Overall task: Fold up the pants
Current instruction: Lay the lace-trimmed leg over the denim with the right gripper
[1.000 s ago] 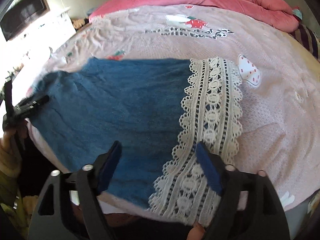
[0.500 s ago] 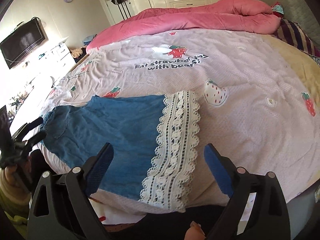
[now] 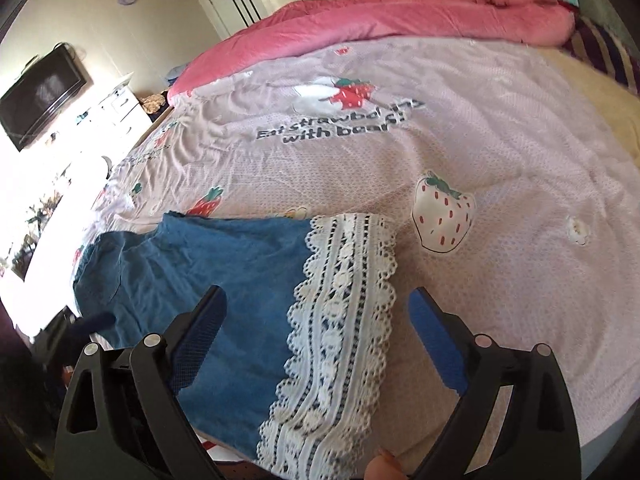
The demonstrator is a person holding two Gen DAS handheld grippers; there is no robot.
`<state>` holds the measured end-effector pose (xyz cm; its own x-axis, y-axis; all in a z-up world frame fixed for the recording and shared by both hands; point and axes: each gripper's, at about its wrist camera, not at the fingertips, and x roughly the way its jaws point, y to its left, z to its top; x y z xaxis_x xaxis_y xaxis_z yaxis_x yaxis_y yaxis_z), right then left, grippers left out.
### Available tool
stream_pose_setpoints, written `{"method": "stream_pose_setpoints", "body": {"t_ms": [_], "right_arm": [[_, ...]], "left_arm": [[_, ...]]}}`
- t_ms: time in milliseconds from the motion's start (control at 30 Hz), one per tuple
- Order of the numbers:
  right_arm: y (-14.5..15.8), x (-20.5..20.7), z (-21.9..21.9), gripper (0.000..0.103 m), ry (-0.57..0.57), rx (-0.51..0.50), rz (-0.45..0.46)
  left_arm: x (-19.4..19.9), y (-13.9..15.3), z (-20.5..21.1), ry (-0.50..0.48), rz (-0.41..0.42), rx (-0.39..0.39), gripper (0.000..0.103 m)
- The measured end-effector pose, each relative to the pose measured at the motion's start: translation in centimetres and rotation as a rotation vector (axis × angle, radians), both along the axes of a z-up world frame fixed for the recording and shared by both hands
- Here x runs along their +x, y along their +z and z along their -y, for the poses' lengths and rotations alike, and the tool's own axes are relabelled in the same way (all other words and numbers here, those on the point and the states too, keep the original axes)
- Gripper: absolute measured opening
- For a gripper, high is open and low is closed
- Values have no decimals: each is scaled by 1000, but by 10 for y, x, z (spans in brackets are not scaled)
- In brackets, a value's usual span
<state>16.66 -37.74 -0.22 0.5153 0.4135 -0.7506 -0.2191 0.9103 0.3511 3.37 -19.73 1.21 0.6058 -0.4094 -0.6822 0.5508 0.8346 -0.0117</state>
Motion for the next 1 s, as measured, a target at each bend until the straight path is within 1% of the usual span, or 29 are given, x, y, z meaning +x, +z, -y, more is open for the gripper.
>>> {"method": "stream_pose_setpoints", "body": {"t_ms": [167,367,433,500,567,633,800,833,867,933,1000], "right_arm": [[-12,19,5,92,6,46,-39],[-29,40,3,91,27,65,-92],[-33,43,3,82,34,61,-98],[-35,48,0,68,48,51,-102],[-35,50,-2,62,50,49,-107],[-31,50,-5,60,59,47,-95],[-19,44,-7,59,77,58,-48],[-20,45,-7,59,79,53,-47],[-25,47,-9,61,80,43,-57],[-34,50,-11,61,78,13,-79],[-41,51,-13,61,89,-8,-89]], "left_arm": [[-3,-11,17,-46,-5,25,93],[-8,-20,34,-107,-10,52,93],[-10,-22,39,-124,-3,63,93],[-9,-25,45,-141,-6,68,93],[-8,-28,51,-155,-7,69,93],[-7,-30,56,-165,-5,71,93],[-4,-41,64,-190,-19,77,93],[-2,-44,66,-194,-24,79,93],[-2,-46,66,-198,-26,80,93],[-3,-49,69,-208,-30,86,93],[-4,-51,73,-232,-28,91,91]]}}
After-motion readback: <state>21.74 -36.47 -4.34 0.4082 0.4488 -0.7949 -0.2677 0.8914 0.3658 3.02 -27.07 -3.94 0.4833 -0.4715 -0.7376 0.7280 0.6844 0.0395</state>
